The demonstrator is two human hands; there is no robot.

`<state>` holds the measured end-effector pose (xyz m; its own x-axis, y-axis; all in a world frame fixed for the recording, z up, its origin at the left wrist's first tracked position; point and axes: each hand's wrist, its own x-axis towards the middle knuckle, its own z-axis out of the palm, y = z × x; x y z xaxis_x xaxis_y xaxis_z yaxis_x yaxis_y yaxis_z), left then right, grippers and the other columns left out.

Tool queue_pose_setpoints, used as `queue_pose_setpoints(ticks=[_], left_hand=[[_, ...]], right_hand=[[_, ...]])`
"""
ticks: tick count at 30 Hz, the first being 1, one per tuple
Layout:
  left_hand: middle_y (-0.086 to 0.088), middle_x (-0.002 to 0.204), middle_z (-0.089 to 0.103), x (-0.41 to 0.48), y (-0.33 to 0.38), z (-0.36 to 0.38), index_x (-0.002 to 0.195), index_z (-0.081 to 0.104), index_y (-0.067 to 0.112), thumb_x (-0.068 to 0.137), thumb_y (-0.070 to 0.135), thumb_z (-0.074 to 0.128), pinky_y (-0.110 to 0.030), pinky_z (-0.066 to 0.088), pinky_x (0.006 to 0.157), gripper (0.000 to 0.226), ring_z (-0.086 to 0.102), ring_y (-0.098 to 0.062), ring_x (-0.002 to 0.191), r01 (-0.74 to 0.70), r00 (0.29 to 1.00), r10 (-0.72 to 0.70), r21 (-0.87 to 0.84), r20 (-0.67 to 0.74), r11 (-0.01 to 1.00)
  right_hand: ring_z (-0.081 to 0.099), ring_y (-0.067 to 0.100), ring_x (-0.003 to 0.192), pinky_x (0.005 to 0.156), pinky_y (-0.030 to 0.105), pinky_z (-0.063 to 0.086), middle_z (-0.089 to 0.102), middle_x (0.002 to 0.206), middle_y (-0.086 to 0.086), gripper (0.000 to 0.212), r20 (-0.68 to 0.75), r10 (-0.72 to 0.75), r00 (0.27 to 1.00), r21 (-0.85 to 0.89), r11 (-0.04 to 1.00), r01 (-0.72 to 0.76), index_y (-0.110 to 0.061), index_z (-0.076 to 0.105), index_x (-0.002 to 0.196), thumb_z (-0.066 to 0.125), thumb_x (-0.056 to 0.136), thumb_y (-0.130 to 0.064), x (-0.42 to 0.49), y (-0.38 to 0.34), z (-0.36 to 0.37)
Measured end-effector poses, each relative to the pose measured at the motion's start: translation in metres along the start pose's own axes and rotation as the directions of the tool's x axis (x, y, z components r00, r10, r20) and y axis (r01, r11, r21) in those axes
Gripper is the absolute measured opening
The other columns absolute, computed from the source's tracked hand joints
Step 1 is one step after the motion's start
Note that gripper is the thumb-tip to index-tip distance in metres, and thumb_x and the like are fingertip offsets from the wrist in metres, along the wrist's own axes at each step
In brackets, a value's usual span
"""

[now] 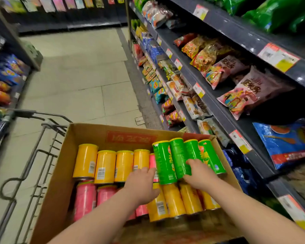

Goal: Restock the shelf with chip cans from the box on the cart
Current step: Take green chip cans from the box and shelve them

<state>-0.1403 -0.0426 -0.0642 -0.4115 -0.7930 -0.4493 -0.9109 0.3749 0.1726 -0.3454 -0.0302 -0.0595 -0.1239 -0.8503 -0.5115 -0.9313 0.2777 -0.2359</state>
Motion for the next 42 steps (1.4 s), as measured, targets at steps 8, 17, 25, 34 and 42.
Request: queue_pose_setpoints(ticks=[8,17,25,34,42], left_hand=[[-0.008,0.142,0.041,0.051,0.009,0.004,0.151,0.011,0.019,0.084,0.046,0.061,-0.038,0.041,0.103,0.088,0.044,-0.025,0.128,0.109,0.992,-0.082,-0.328,0.095,0.938],[-0.001,0.126,0.059,0.074,0.016,0.026,0.135,0.04,0.019,0.083,0.032,0.07,-0.03,0.05,0.091,0.062,0.059,-0.015,0.107,0.253,0.96,-0.247,-0.78,0.13,0.572],[-0.003,0.111,0.06,0.076,0.017,0.035,0.125,0.039,0.014,0.079,0.028,0.075,-0.035,0.053,0.084,0.06,0.062,-0.02,0.098,0.391,0.887,-0.384,-0.861,0.257,0.326],[-0.004,0.116,0.06,0.076,0.013,0.039,0.129,0.036,0.017,0.078,0.03,0.076,-0.043,0.053,0.09,0.066,0.062,-0.02,0.1,0.407,0.885,-0.343,-0.881,0.316,0.24],[0.0,0.107,0.06,0.055,0.005,0.031,0.128,0.036,0.021,0.078,0.027,0.076,-0.042,0.054,0.088,0.064,0.063,-0.018,0.094,0.351,0.903,-0.348,-0.899,0.252,0.26]], right_hand=[[0.05,0.028,0.123,0.097,0.036,0.043,0.046,0.139,0.01,0.069,0.015,0.011,1.0,0.126,0.992,-0.013,-0.012,0.024,0.146,0.057,0.09,-0.034,0.043,0.007,0.007],[0.046,0.028,0.125,0.1,0.032,0.038,0.041,0.138,0.014,0.069,0.017,0.127,0.992,0.331,0.935,-0.126,-0.008,0.033,0.142,0.06,0.088,-0.042,0.064,0.004,0.018],[0.054,0.026,0.119,0.096,0.032,0.045,0.051,0.135,0.008,0.072,0.05,0.134,0.99,0.5,0.854,-0.141,-0.014,0.029,0.141,0.068,0.084,-0.031,0.071,-0.008,0.029],[0.054,0.028,0.117,0.094,0.037,0.048,0.049,0.133,0.01,0.08,0.164,0.232,0.959,0.605,0.744,-0.284,-0.011,0.027,0.142,0.075,0.079,-0.023,0.08,-0.009,0.04],[0.052,0.029,0.115,0.094,0.039,0.048,0.048,0.129,0.012,0.088,0.127,0.283,0.951,0.624,0.723,-0.299,-0.01,0.03,0.139,0.08,0.07,-0.032,0.065,-0.019,0.044]])
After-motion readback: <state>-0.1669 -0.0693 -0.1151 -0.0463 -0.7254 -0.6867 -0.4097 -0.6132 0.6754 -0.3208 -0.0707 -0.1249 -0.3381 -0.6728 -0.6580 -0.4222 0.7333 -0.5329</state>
